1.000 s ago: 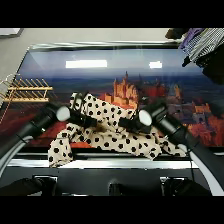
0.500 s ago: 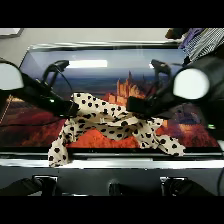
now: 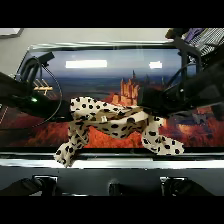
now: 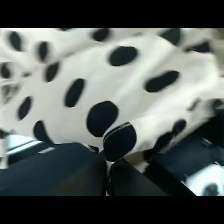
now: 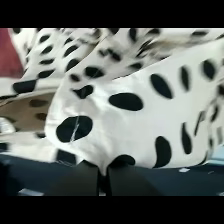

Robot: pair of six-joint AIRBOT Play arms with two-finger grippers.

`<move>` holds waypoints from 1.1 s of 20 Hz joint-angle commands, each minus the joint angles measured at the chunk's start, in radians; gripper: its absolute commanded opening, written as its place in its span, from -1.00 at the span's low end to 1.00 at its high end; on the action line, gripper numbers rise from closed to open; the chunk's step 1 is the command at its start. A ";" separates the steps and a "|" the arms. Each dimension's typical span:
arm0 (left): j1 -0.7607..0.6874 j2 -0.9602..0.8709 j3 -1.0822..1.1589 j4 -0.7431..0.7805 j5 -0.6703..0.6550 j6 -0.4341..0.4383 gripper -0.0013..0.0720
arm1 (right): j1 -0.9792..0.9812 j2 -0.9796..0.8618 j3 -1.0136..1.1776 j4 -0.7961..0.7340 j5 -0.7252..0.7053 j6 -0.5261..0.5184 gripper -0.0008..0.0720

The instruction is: Fold the clothes and pants, and hang the long-sleeved shirts on hangers.

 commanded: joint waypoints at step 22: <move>0.675 0.121 -0.547 0.269 0.520 0.283 0.72 | 0.000 -0.078 -0.542 0.008 -0.496 -0.018 -0.90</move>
